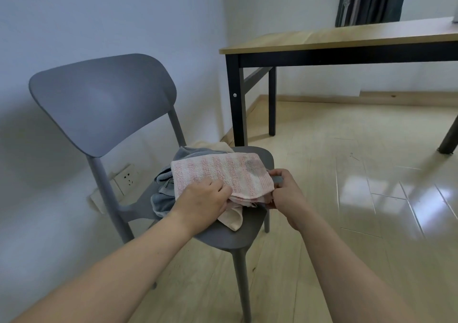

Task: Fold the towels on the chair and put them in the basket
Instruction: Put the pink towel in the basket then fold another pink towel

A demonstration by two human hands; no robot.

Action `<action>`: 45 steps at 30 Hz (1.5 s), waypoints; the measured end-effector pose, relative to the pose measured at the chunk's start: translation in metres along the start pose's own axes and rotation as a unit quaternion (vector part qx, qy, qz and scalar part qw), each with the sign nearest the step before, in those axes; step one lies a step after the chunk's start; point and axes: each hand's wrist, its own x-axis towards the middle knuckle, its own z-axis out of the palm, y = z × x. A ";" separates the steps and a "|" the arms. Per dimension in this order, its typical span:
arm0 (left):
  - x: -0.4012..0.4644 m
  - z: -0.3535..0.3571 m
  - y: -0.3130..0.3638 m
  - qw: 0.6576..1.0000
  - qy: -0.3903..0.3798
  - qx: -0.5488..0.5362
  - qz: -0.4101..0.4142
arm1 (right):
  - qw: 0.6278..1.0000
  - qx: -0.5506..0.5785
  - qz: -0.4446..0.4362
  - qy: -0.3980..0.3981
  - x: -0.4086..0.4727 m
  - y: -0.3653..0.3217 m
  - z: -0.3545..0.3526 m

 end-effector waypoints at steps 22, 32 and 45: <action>0.019 0.007 0.009 0.995 -0.030 0.066 0.065 | 0.997 -0.058 0.004 -0.051 0.000 -0.010 -0.011; 0.022 0.013 0.018 0.995 -0.062 0.059 0.059 | 0.989 -0.031 -0.010 -0.144 -0.003 -0.014 -0.010; 0.030 -0.045 0.014 0.975 -0.077 -0.015 -0.207 | 0.992 -0.035 -0.111 -0.049 -0.014 -0.060 -0.015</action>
